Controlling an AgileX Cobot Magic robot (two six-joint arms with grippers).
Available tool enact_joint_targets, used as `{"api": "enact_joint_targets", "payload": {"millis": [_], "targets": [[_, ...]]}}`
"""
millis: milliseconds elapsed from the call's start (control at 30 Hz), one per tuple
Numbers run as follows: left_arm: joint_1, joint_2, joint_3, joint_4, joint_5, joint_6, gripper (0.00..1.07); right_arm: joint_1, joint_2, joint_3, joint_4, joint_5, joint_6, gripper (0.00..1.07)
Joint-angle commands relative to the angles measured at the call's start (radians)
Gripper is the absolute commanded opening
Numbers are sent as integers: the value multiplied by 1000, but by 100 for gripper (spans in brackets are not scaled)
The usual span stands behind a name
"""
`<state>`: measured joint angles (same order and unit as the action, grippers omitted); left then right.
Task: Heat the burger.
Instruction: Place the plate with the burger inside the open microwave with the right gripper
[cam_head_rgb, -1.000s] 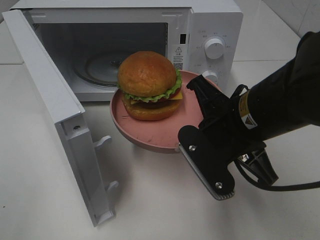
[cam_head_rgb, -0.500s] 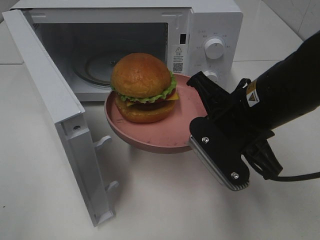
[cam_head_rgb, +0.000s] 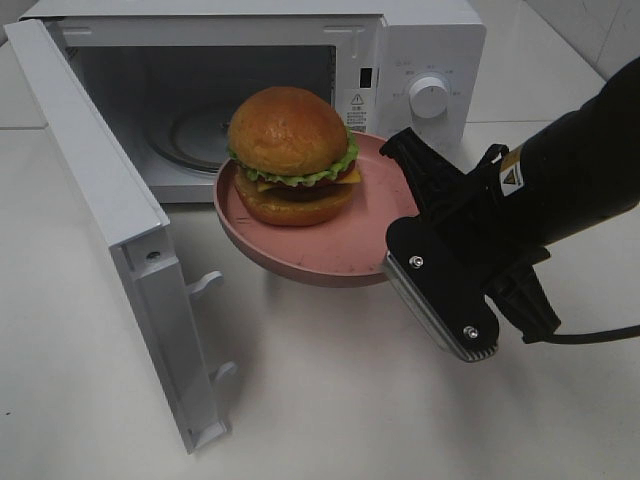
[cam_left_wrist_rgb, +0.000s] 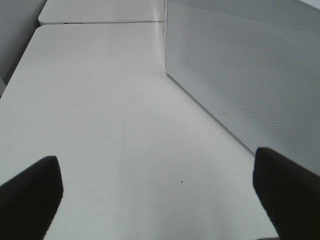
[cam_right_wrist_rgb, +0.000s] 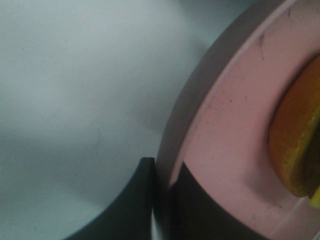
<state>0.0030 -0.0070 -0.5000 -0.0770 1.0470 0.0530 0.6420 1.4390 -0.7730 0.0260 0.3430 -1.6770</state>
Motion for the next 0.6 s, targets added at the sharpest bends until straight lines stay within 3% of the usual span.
{"api": "enact_joint_targets", "payload": {"millis": [33,333,600], "targets": [[-2,-24,3,-1,-9,-2,98,-2,-2,-17,1,-72,6,0],[-2,-24,3,-1,-9,-2,98,-2,37,-27,1,-88,7,0],[-2,-24,3,-1,-9,-2,98,-2,145,-112,1,-97,14,0]]}}
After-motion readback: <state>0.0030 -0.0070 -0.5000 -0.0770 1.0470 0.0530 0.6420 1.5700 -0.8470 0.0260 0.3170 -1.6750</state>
